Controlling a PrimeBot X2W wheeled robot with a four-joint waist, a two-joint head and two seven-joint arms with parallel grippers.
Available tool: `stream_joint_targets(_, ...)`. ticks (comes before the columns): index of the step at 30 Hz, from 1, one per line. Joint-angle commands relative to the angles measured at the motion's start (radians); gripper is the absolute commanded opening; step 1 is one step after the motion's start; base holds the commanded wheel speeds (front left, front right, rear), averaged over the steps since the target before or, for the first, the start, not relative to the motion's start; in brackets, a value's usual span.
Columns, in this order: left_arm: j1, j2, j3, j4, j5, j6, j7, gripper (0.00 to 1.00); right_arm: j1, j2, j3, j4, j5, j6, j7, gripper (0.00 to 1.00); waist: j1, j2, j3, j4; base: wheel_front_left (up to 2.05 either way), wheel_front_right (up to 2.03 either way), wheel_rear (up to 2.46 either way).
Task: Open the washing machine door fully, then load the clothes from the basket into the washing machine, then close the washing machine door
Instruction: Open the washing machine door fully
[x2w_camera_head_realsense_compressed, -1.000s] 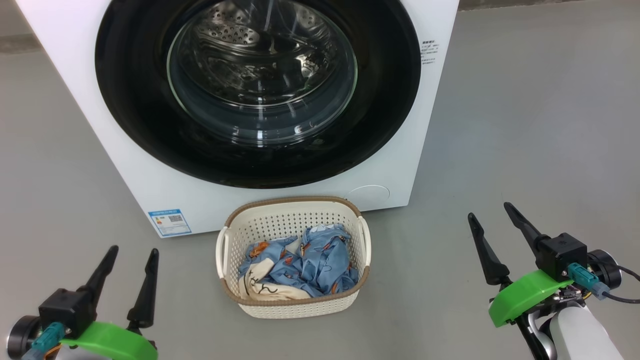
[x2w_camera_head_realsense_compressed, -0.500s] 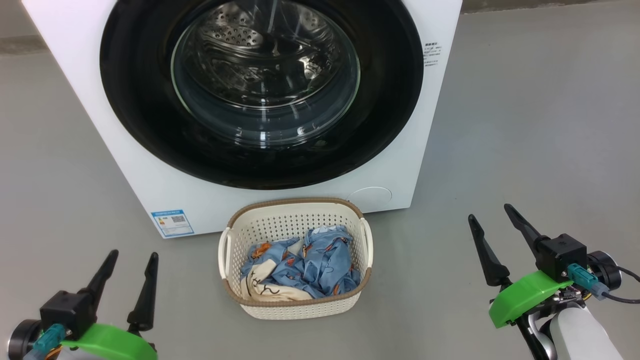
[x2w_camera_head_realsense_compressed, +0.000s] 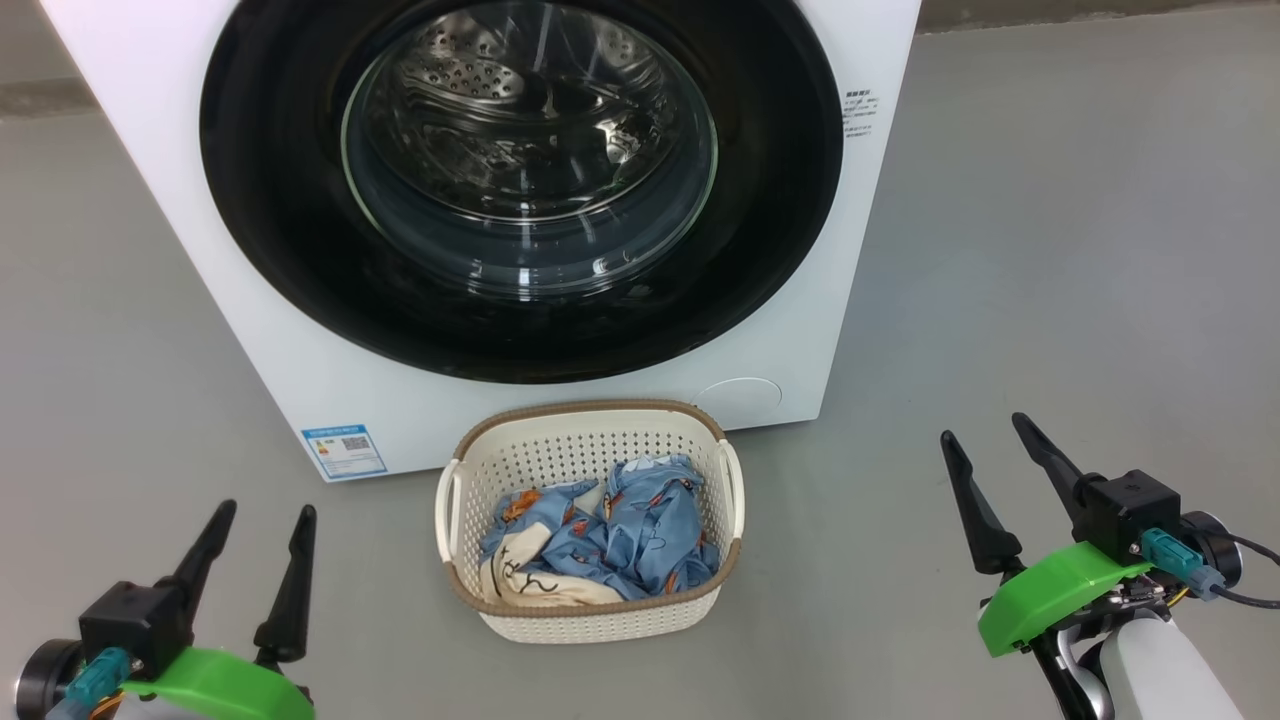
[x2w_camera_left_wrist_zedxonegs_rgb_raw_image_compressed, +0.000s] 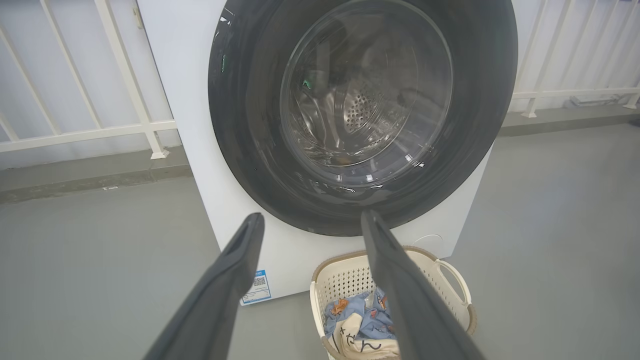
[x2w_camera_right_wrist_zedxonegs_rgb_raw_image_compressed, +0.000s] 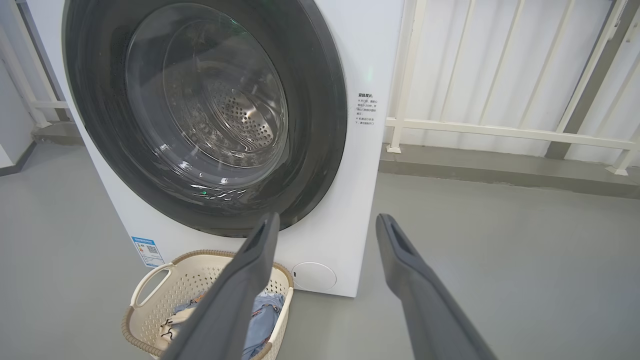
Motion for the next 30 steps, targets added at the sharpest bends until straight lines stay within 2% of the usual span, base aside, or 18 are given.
stream_joint_targets(1, -0.041, 0.035, 0.036, -0.02, -0.01, -0.002, -0.013, 1.0, -0.029, -0.004, 0.017, -0.022, 0.012, 0.002, -0.012, 1.0, 0.0, 0.0, 0.001, 0.0, 0.0, 0.0, 0.0)
stream_joint_targets(30, -0.053, 0.035, 0.049, -0.003, -0.04, -0.002, -0.013, 1.0, -0.036, -0.002, 0.016, -0.016, 0.011, 0.002, -0.012, 1.0, 0.0, 0.0, 0.005, 0.005, 0.0, 0.0, 0.0)
